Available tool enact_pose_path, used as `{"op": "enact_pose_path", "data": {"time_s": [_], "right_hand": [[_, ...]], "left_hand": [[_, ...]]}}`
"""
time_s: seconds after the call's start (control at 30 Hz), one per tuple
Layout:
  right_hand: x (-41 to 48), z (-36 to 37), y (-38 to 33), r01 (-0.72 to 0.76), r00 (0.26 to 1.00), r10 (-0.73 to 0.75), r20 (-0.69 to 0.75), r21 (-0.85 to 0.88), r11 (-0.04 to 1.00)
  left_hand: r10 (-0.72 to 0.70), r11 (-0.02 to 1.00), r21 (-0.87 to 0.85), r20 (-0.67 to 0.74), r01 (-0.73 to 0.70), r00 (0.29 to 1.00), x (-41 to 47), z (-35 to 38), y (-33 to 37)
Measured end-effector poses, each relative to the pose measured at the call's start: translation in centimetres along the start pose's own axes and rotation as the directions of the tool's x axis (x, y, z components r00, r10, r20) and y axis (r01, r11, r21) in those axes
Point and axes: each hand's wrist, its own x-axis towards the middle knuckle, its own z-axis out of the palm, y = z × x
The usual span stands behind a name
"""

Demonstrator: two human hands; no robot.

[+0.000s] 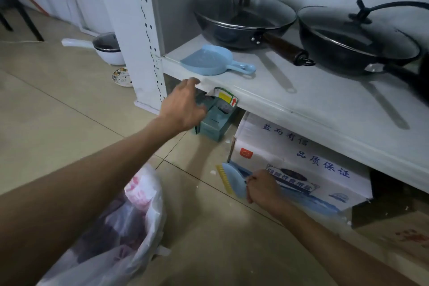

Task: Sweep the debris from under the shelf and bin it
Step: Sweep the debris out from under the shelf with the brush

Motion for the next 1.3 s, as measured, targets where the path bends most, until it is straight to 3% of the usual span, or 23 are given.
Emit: {"op": "enact_pose_path", "data": {"time_s": [0.1, 0.23, 0.33, 0.43, 0.6, 0.7, 0.83, 0.93, 1.1, 1.3], "right_hand": [[1.6, 1.0, -0.5, 0.073, 0.996, -0.071, -0.05, 0.04, 0.997], [3.6, 1.9, -0.9, 0.147, 0.984, -0.144, -0.102, 0.02, 0.989], [4.7, 2.3, -1.1, 0.157, 0.981, -0.15, -0.12, 0.05, 0.986], [5.0, 2.4, -1.1, 0.157, 0.981, -0.149, -0.125, 0.061, 0.986], [4.7, 2.2, -0.6, 0.171, 0.979, -0.165, -0.121, 0.037, 0.985], [4.6, 2.0, -0.2, 0.143, 0.985, -0.135, -0.11, 0.066, 0.988], [4.2, 1.6, -0.4, 0.132, 0.984, -0.123, -0.129, 0.071, 0.989], [4.5, 1.9, -0.6, 0.146, 0.98, -0.133, -0.145, 0.083, 0.986], [5.2, 2.7, -1.4, 0.187, 0.968, -0.181, -0.175, 0.019, 0.982], [6.2, 4.1, -1.2, 0.263, 0.949, -0.27, -0.161, -0.066, 0.963]], "left_hand": [[-0.049, 0.999, -0.007, -0.045, 0.048, 0.998, 3.3, -0.6, -2.2], [-0.037, 0.998, -0.049, 0.012, 0.038, 0.999, 5.5, -0.1, -4.9], [-0.014, 0.994, -0.108, -0.122, 0.001, 0.992, 5.3, 0.9, -4.9], [0.025, 0.993, -0.108, -0.207, -0.048, 0.978, 5.4, 1.7, -4.1], [0.095, 0.995, -0.017, -0.189, -0.1, 0.977, 6.2, 2.4, -3.9], [0.236, 0.972, 0.052, -0.254, -0.231, 0.938, 5.6, 2.0, -3.3], [0.452, 0.892, 0.049, -0.143, -0.45, 0.881, 5.0, 2.0, -1.1], [0.54, 0.841, 0.047, -0.046, -0.539, 0.84, 5.0, 2.9, 0.5], [0.61, 0.792, 0.019, 0.021, -0.61, 0.792, 5.8, 5.1, 1.5], [0.623, 0.782, 0.036, -0.021, -0.622, 0.782, 7.0, 6.2, 0.9]]}}
